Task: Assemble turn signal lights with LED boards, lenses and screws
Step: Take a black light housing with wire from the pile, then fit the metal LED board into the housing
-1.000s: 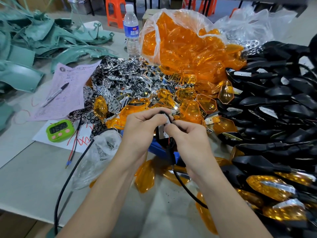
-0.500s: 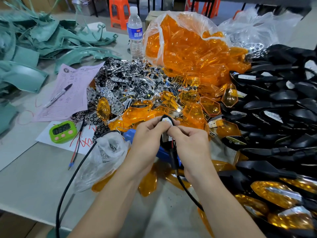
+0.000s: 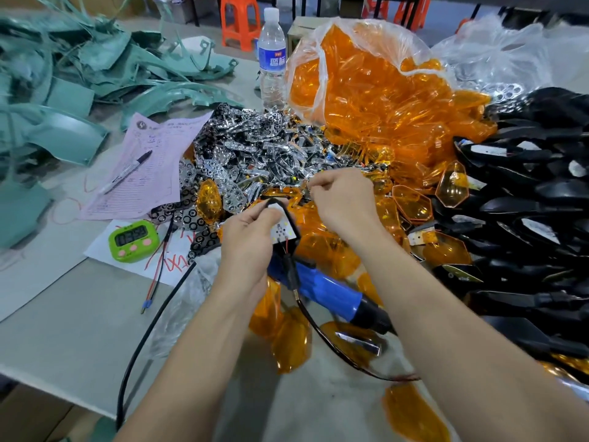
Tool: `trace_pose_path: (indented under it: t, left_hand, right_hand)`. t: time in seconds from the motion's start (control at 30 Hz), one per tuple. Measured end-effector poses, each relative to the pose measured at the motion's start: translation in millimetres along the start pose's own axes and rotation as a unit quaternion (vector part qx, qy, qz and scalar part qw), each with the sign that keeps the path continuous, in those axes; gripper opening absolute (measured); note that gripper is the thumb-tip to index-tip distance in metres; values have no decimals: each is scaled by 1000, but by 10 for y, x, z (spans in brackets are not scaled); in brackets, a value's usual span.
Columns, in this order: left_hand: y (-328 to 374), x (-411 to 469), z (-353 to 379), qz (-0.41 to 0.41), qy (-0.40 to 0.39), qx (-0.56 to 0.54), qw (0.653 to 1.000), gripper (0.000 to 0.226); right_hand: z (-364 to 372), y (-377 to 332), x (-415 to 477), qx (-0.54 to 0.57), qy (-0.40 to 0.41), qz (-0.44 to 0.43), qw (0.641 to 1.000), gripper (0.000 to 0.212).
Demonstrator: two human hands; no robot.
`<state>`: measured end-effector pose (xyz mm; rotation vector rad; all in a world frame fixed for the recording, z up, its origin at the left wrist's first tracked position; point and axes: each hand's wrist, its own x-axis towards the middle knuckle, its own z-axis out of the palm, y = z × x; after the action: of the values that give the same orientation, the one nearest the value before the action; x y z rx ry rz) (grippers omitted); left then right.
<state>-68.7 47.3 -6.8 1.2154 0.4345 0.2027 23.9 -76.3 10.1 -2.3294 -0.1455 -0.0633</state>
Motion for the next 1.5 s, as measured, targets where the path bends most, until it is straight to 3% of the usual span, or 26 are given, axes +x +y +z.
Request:
trace_pose_path:
  t: [0.2, 0.3, 0.4, 0.5, 0.6, 0.73, 0.83, 0.9, 0.97, 1.07, 1.13, 1.27, 1.37, 1.47, 1.5]
  left_hand:
    - [-25, 55, -81, -10, 24, -3, 1000, 32]
    - [-5, 74, -97, -16, 33, -8, 999, 34]
    - [21, 67, -119, -25, 23, -19, 999, 36]
    - [51, 72, -145, -45, 24, -27, 998, 31]
    - [66, 73, -130, -49, 23, -26, 998, 25]
    - [68, 71, -118, -41, 28, -28, 998, 24]
    - [71, 64, -137, -44, 26, -29, 998, 30]
    - [72, 63, -155, -41, 30, -24, 998, 34]
    - [75, 86, -181, -26, 46, -7, 999, 32]
    - [79, 133, -217, -18, 65, 21, 998, 31]
    - [60, 151, -245, -21, 84, 22, 996, 38]
    - [50, 121, -276, -4, 74, 12, 997, 37]
    - [76, 99, -278, -6, 72, 7, 997, 35]
    - [101, 65, -267, -13, 64, 5, 998, 34]
    - [104, 55, -268, -12, 60, 6, 998, 34]
  right_hand:
    - [400, -202, 482, -128, -97, -107, 981, 37]
    - [512, -258, 495, -244, -133, -169, 945, 23]
    - [468, -249, 549, -312, -104, -149, 932, 8]
    - [437, -243, 657, -319, -107, -118, 934, 6]
    - [610, -246, 683, -266, -82, -132, 952, 21]
    - [877, -334, 694, -257, -210, -157, 930, 54]
    - [914, -365, 760, -305, -232, -171, 908, 42]
    - [875, -434, 784, -326, -184, -179, 910, 31]
    - [853, -560, 802, -285, -146, -195, 927, 23]
    - [923, -682, 748, -184, -218, -150, 947, 36]
    - [1006, -669, 680, -186, -247, -123, 943, 40]
    - [1056, -589, 640, -155, -212, -116, 958, 20]
    - [988, -541, 592, -127, -195, -83, 969, 28]
    - [694, -473, 457, 6, -149, -54, 987, 9]
    - [542, -454, 396, 73, -130, -36, 988, 14]
